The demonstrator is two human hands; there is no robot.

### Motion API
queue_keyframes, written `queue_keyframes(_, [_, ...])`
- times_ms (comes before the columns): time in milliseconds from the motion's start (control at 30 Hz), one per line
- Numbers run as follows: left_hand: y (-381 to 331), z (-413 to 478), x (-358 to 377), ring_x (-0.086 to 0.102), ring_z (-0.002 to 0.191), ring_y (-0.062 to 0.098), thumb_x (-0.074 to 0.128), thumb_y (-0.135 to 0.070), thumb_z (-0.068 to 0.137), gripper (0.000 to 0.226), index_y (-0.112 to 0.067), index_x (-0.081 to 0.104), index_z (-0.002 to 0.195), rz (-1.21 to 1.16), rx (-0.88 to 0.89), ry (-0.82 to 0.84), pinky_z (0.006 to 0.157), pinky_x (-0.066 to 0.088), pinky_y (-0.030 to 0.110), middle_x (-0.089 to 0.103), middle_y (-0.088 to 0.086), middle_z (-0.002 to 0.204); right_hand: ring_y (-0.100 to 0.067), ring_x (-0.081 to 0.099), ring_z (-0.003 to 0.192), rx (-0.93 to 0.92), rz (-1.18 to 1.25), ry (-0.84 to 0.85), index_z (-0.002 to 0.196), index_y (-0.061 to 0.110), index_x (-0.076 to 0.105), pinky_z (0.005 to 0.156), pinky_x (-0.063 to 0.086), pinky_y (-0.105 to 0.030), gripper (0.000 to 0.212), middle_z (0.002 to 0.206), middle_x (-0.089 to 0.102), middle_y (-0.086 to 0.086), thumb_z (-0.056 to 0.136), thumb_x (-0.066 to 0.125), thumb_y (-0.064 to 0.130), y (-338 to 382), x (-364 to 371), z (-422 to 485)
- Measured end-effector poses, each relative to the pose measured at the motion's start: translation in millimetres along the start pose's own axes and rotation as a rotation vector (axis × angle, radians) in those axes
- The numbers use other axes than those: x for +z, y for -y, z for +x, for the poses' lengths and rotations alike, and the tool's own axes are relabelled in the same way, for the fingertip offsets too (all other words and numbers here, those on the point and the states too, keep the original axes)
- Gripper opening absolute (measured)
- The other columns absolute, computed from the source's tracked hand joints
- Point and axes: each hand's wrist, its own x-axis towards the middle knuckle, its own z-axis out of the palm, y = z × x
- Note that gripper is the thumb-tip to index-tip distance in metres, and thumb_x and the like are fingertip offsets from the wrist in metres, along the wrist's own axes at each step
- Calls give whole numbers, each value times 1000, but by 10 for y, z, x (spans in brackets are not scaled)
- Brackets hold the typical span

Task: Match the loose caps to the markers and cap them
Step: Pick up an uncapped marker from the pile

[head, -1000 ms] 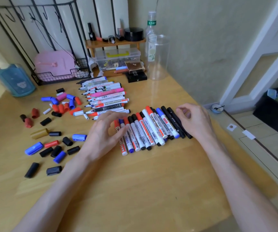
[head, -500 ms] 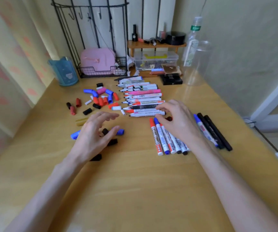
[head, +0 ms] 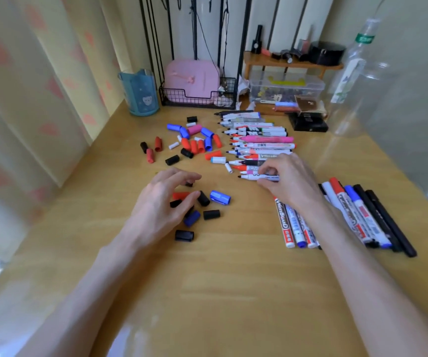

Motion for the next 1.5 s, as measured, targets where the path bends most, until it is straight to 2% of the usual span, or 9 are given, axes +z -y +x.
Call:
queue_keyframes(167, [6,-23,-36,63,93,6,71,-28,96,5,-31,74,98,21,21,25,79,54,36,65,-16,101,-28,55,105,-26,-57,24,107,23,76,89,40,-37,18,103,65,-2,90,79,27,11,59,20])
queue_keyframes(267, [1,-41,-43,61,97,9,70,-45,92,11,-35,74,95,16,34,77,84,53,41,65,-17,101,-27,54,108,-139,-31,-75,107,19,73,92,37,-37,15,107,66,-1,93,75,23,92,52,-21])
queue_keyframes(367, [-8,-52,27,55,100,13,63,-64,88,34,-35,75,101,127,93,133,88,50,41,62,-16,106,-22,57,103,-220,-2,-136,105,19,65,86,31,-34,9,103,69,5,98,69,21,184,-36,-126])
queue_keyframes(500, [-40,-50,145,42,94,8,66,-54,88,32,-28,77,102,242,144,139,83,46,36,61,-10,102,1,45,79,-251,42,-97,111,21,52,82,27,-32,13,94,65,15,104,59,13,267,-148,-343])
queue_keyframes(633, [-128,-60,118,47,89,0,75,-42,90,21,-27,74,103,79,95,40,79,39,17,60,-24,96,-8,53,94,-277,63,-73,115,25,54,84,33,-35,10,109,66,12,106,53,20,281,-200,-566])
queue_keyframes(833, [-168,-59,86,68,92,8,79,-36,91,14,-31,71,100,-91,-31,32,84,56,39,72,-16,94,-17,59,100,-275,88,-79,114,30,59,86,35,-38,10,106,64,13,105,54,29,245,-202,-699])
queue_keyframes(1200, [-257,-66,106,66,84,17,79,-29,92,14,-26,73,104,-187,-2,11,78,51,25,69,-15,88,-14,58,95,-338,111,-157,110,28,67,86,38,-39,9,100,64,15,103,62,31,345,-166,-745])
queue_keyframes(1333, [-290,-89,139,64,81,6,75,-28,94,17,-26,76,111,-176,-2,14,73,44,12,68,-27,89,-16,61,93,-357,137,-190,115,25,71,80,40,-40,17,98,66,12,104,61,34,364,-94,-739])
queue_keyframes(1500, [-251,-100,173,58,76,8,59,-44,101,29,-27,75,119,-123,49,55,68,46,23,64,-26,85,-19,59,82,-386,151,-245,114,21,77,72,40,-40,21,90,65,8,100,64,32,388,-42,-748])
